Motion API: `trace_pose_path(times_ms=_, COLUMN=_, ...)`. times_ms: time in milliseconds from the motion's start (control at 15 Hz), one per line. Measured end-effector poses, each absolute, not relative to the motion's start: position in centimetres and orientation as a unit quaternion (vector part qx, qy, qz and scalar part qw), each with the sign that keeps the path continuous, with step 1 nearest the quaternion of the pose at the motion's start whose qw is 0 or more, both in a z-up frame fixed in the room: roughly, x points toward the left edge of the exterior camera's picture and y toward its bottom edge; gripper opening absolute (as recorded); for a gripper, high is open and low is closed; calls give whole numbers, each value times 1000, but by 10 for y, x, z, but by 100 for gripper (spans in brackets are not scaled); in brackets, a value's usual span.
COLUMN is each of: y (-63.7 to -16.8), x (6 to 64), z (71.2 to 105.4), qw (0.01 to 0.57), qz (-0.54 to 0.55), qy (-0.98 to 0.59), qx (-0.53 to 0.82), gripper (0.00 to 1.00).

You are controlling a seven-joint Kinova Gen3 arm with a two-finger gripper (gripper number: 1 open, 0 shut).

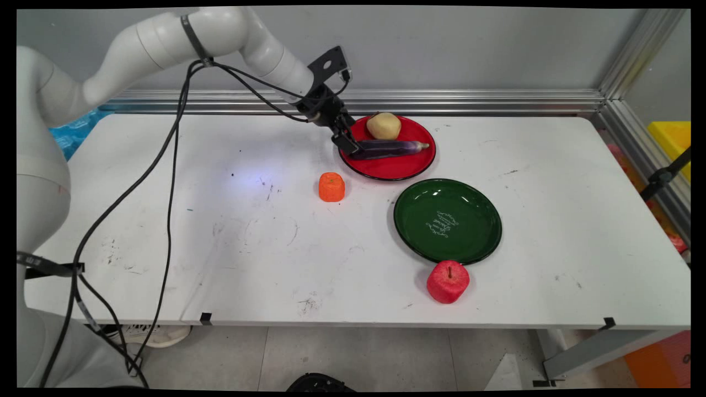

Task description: Pick up the eggplant from the red plate

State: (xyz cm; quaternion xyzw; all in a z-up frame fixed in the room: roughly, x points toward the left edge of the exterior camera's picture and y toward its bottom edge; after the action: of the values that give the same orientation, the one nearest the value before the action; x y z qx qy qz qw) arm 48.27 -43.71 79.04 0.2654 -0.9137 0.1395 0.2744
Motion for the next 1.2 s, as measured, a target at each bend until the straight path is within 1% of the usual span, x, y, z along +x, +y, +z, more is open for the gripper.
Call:
trace_pose_path(times_ms=400, y=-449, x=480, z=773, qw=282, qz=138, qy=-915, qx=252, gripper=100)
trace_pose_path(times_ms=1067, y=-461, x=477, z=755, qw=288, qz=139, qy=-916, qx=241, gripper=100)
trace_pose_path(times_ms=1133, y=-461, x=477, z=754, qw=289, qz=139, qy=-916, qx=240, gripper=0)
trace_pose_path(times_ms=1200, y=-461, x=477, z=753, qw=289, qz=138, qy=-917, qx=240, gripper=0)
